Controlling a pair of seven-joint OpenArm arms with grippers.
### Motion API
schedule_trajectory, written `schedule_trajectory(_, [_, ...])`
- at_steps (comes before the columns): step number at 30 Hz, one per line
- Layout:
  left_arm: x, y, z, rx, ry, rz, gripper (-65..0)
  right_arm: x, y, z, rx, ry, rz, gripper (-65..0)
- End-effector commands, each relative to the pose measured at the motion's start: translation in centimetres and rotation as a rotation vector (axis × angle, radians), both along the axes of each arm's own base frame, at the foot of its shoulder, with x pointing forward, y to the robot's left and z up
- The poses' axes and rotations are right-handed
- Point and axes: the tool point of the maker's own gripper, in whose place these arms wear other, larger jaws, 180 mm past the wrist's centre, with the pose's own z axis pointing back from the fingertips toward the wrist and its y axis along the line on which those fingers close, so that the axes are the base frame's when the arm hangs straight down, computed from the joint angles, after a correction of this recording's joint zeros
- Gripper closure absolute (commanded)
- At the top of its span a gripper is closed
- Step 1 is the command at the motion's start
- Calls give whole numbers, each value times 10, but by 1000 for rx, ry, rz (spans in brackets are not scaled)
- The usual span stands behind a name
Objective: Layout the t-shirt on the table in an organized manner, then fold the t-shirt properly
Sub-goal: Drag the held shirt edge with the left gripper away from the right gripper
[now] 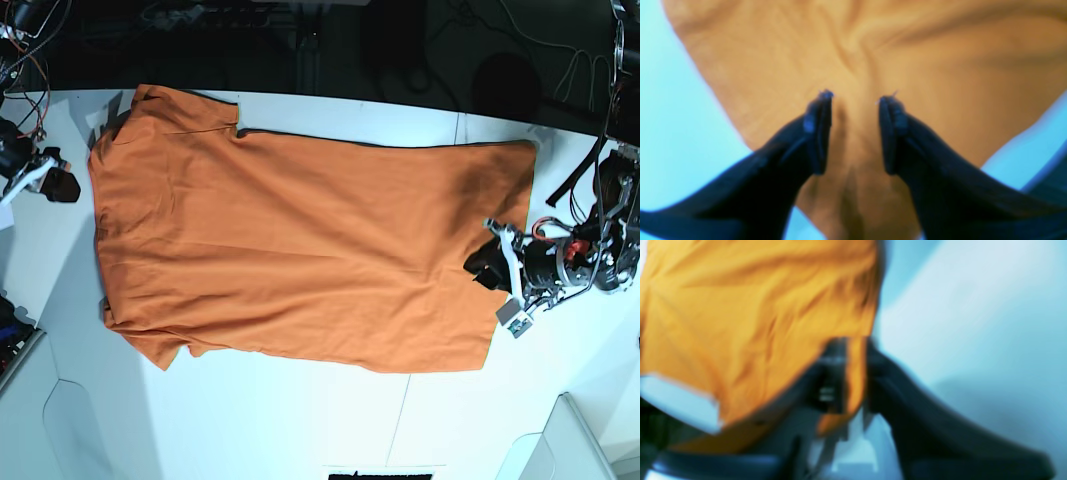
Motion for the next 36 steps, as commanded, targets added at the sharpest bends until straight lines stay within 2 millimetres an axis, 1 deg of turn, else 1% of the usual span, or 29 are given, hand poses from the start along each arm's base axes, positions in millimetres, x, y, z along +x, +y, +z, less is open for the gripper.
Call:
schedule_trajectory(1, [5,7,18,-28,-39,11,-325,-4,-3,13,-24,-38,30,-194])
schedule_trajectory(2, [-1,11,17,-51,-24,32,-349,-15,1,11,-31,-23,47,-212])
schedule_trajectory(3, [-8,15,14,-72,-10,48,-357,-25,4,9,-39,-6,61,-215])
schedule_trajectory(6, [-29,24,5,-126,25,83,-357,-51,10,0,-47,48,82,-215])
schedule_trajectory(8, [-41,29,-1,-154,44,110,-357,-65,12,-7,-38,82,85,-216])
schedule_trajectory(10, [-50,36,-5,-171,53,146,-357,-73,14,-11,-27,101,88,-250])
schedule_trajectory(12, [-57,40,-9,-181,61,174,-358,-75,20,-13,-13,102,99,-300])
schedule_trajectory(13, [-61,41,-11,-186,66,183,-360,-76,24,-15,-5,102,103,-314])
schedule_trajectory(17, [-73,40,-24,-200,98,208,-426,-79,45,-24,46,107,108,-317])
schedule_trajectory(19, [-75,39,-30,-197,105,216,-426,-80,57,-31,58,115,116,-317])
schedule_trajectory(22, [-76,44,-38,-185,110,236,-426,-82,71,-41,51,130,133,-317])
schedule_trajectory(26, [-82,52,-51,-150,141,256,-426,-82,86,-45,80,130,148,-316])
schedule_trajectory(28, [-82,55,-51,-137,140,258,-426,-81,90,-45,87,126,153,-316])
schedule_trajectory(31, [-78,61,-44,-137,121,271,-426,-82,91,-46,85,129,157,-316])
schedule_trajectory(36, [-65,79,-19,-204,49,349,-425,-83,90,-47,74,136,158,-316])
